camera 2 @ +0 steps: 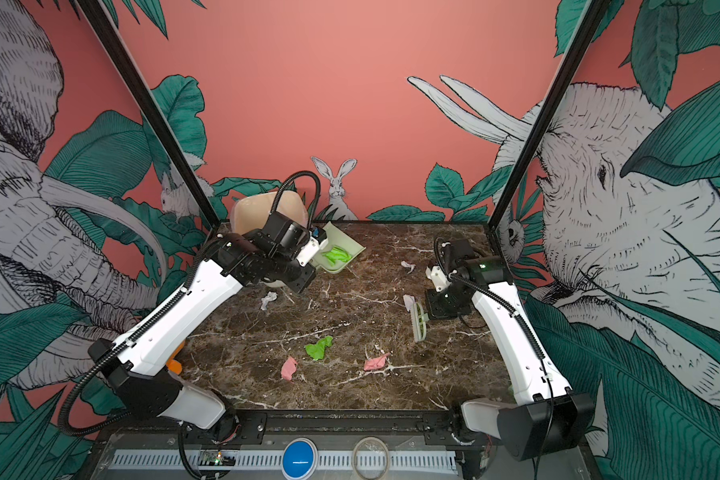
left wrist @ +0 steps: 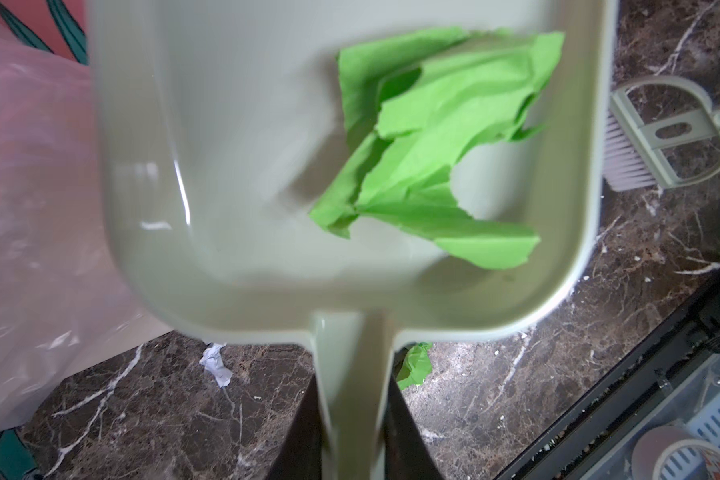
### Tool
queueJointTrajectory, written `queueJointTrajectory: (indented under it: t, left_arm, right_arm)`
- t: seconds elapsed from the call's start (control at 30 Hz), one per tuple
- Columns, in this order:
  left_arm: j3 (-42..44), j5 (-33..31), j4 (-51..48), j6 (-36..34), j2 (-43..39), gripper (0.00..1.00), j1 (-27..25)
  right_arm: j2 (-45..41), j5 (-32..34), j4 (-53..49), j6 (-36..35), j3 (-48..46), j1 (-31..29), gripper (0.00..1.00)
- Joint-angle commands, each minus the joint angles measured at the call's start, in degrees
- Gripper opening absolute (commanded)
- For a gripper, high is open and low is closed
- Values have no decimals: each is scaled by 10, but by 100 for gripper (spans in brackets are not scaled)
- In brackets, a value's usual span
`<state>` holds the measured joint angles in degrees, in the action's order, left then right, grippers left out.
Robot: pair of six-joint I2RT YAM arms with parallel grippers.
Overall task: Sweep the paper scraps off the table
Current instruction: 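Lift the dustpan with the left gripper and carry it toward the beige bin, then tip the dustpan over the bin with the left gripper to empty it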
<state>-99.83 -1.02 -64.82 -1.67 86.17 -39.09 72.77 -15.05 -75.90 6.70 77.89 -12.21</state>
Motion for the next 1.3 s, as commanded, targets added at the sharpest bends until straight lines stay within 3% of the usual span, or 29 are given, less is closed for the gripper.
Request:
queueJointTrajectory:
  t: [0.0, 0.2, 0.43, 0.67, 0.87, 0.97, 1.27]
  left_arm:
    - [-35, -9, -64, 17, -23, 1, 19]
    - [-61, -5, -96, 27, -31, 0, 70]
    - [-82, 26, -116, 29, -40, 0, 174]
    - [-106, 13, -126, 14, -27, 0, 265]
    - [-128, -26, -110, -8, -10, 0, 306]
    - [-145, -79, -118, -29, 17, 0, 308]
    - [-217, -144, -147, -104, 101, 0, 308]
  right_arm:
    - [-8, -12, -3, -11, -5, 3, 0]
    - [0, -21, 0, -15, 1, 3, 0]
    - [9, -28, -3, -21, 7, 3, 0]
    - [14, -35, -6, -26, 8, 3, 0]
    - [26, -45, -12, -35, 16, 3, 0]
    - [31, -49, -15, -39, 21, 3, 0]
    - [27, -55, -14, -40, 12, 3, 0]
